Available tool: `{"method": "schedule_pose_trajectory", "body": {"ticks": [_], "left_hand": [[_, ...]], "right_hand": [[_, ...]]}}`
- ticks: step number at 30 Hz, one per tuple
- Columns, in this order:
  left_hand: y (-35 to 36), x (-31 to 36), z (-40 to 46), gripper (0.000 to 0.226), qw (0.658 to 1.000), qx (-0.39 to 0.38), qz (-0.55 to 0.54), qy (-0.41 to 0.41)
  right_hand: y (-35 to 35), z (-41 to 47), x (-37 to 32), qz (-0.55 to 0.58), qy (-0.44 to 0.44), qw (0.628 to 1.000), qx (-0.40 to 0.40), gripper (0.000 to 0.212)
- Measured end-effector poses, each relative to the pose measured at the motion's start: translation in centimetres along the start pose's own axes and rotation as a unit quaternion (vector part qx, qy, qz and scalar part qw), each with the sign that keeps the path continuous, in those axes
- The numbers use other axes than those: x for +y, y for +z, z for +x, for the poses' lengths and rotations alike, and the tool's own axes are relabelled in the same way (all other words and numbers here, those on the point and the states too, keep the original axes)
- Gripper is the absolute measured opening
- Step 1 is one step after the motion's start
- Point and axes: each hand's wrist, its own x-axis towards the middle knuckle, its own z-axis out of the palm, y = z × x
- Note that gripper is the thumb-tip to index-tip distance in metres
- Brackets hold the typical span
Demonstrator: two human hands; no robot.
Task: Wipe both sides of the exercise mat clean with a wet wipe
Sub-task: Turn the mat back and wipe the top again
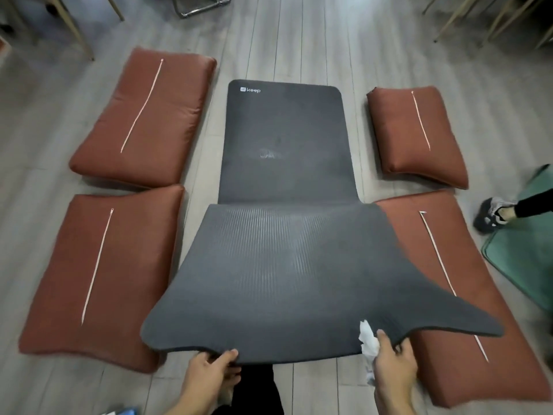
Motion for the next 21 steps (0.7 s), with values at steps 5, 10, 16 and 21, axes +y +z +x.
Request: {"method": "schedule_pose_trajectory", "body": {"ticks": [5, 10, 16, 21], "left_hand": [[-1.5, -6.0, -1.6, 0.008, 0.999, 0.025, -0.024, -0.021], [-1.3, -11.5, 1.9, 0.006, 0.998, 0.053, 0.002, -0.019], [-1.7, -16.6, 5.3, 0.014, 0.996, 0.088, 0.023, 0.021], [-4.6, -21.4, 7.9, 0.015, 0.988, 0.144, 0.054, 0.001]], "right_hand": [[-4.5, -0.5, 8.4, -0.06, 0.039, 0.997, -0.032, 0.017], [-4.7, 1.8, 16.0, -0.124, 0.053, 0.99, -0.049, 0.009], [-5.0, 3.4, 25.0, -0.19, 0.107, 0.974, -0.06, 0.017], [-4.0, 1.8, 30.9, -0.235, 0.145, 0.958, -0.072, 0.026]]}}
